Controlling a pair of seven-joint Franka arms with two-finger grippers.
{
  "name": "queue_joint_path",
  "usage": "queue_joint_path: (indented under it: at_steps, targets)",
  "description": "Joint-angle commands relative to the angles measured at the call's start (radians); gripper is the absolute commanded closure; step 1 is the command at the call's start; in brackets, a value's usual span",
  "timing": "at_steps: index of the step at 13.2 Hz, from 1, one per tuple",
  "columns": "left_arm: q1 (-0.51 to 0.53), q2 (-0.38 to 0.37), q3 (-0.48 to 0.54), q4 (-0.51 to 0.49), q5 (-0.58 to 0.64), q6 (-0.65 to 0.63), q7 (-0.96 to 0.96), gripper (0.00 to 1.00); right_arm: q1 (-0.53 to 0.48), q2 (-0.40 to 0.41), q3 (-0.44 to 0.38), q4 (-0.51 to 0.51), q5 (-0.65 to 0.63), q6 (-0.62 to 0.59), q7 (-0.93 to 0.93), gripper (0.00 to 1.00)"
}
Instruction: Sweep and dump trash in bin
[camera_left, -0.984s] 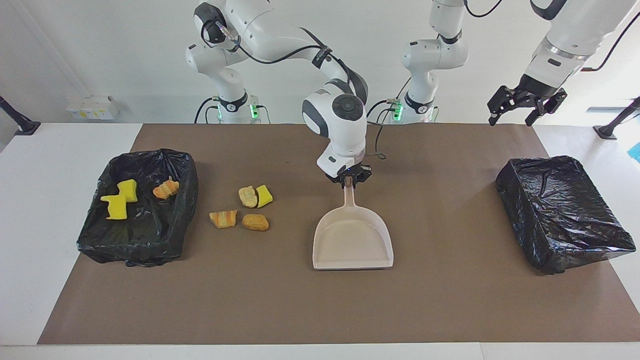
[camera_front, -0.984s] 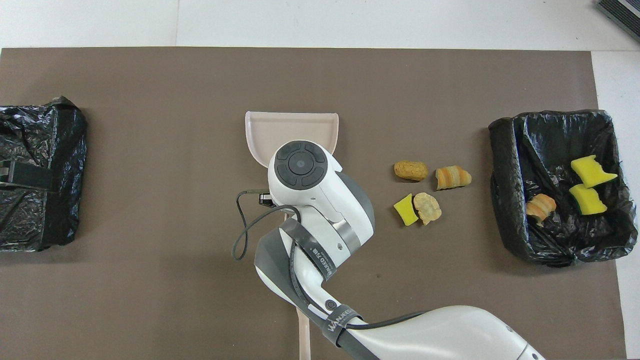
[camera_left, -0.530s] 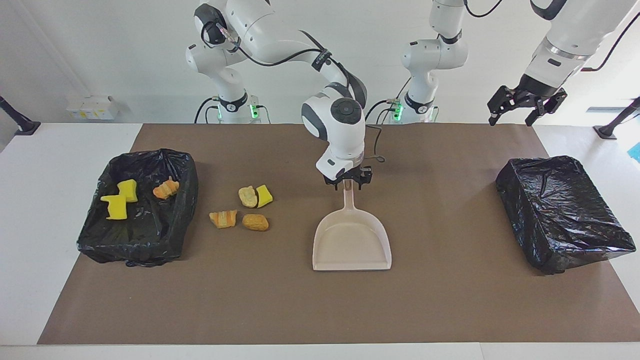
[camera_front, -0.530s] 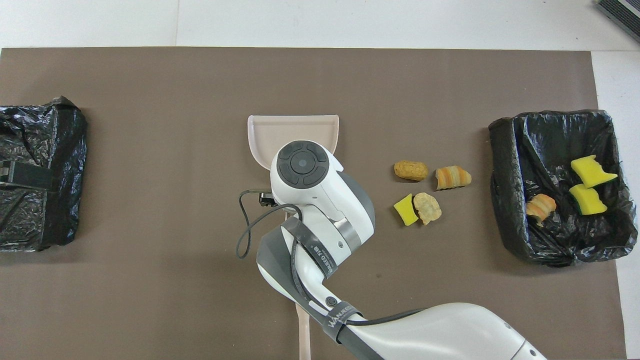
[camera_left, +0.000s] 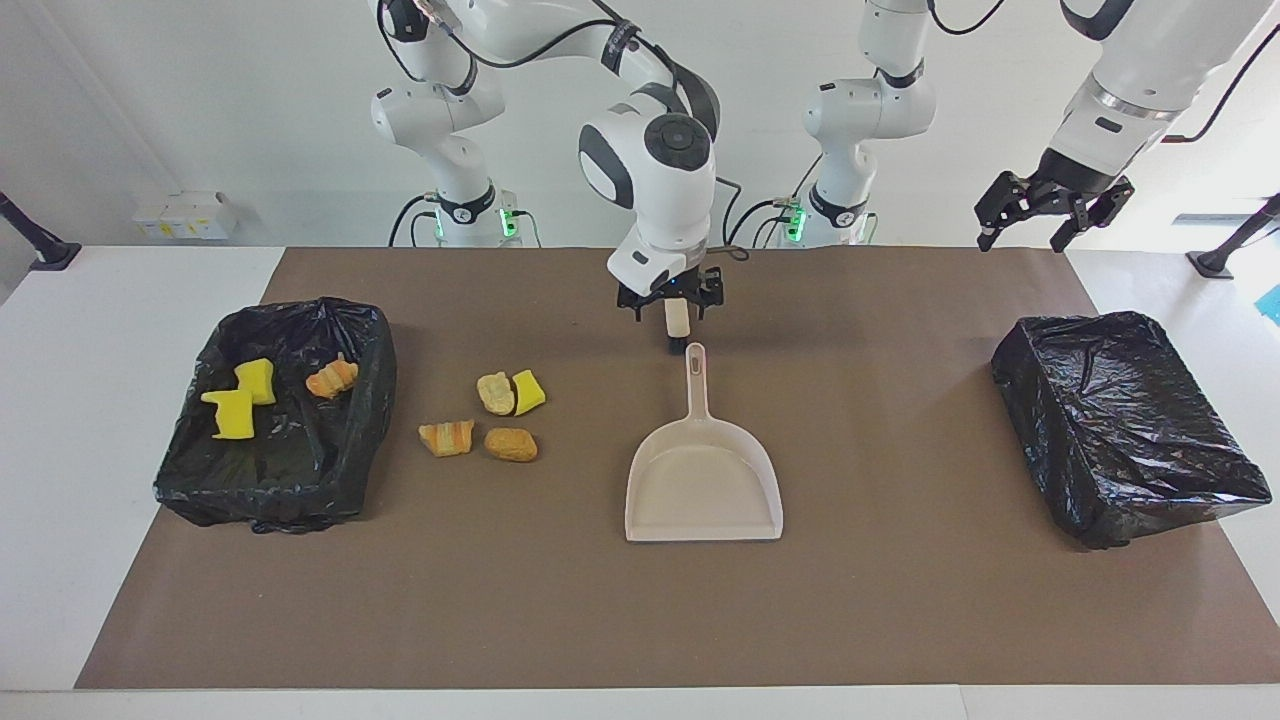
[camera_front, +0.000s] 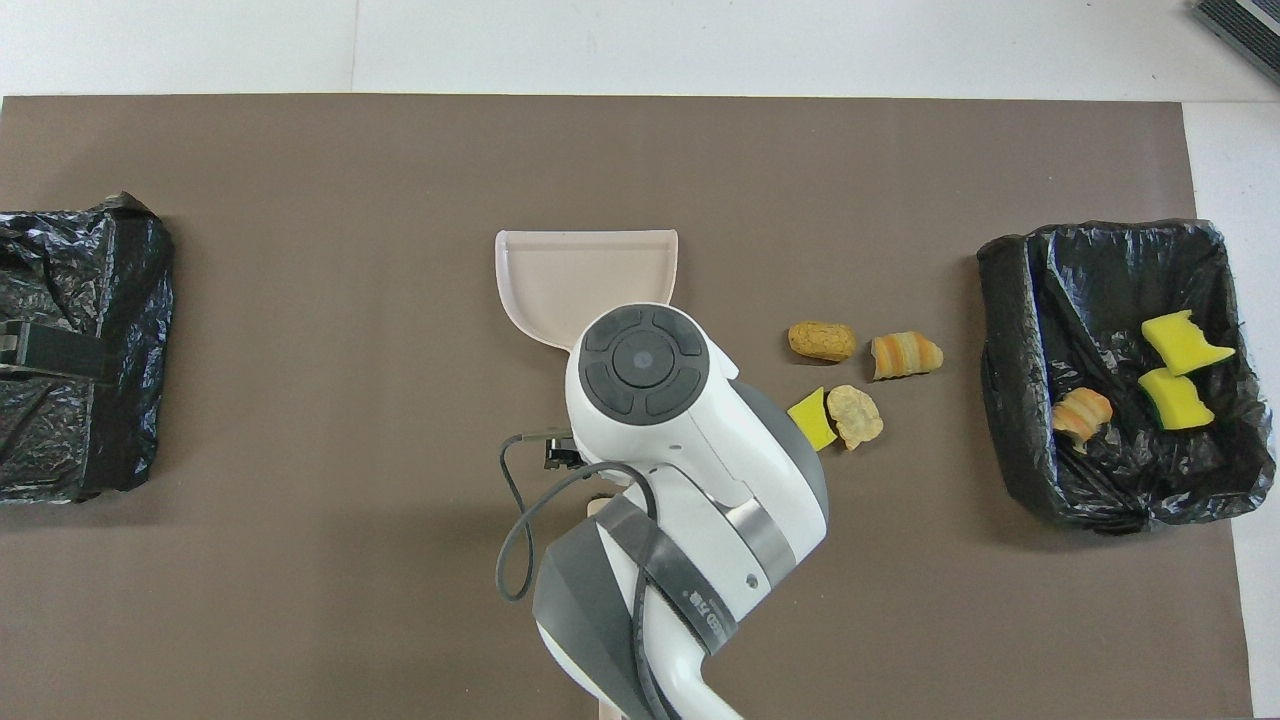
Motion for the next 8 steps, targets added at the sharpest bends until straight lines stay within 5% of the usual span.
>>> queue_joint_path:
  at_steps: [1,4,8]
  targets:
    - [-0.012,0.001,0.009,0.013,0.014,-0.013,-0.009,0.00,0.041,-0.119,0.002,-0.190,0.090,0.066,-0.014,0.00]
    - [-0.012,0.001,0.009,0.013,0.014,-0.013,-0.009,0.00,0.118,-0.213,0.002,-0.426,0.150,0.250,-0.008,0.00]
    - [-0.012,-0.001,0.007,0.013,0.014,-0.013,-0.009,0.00,0.236,-0.196,0.001,-0.557,0.151,0.422,0.096,0.00]
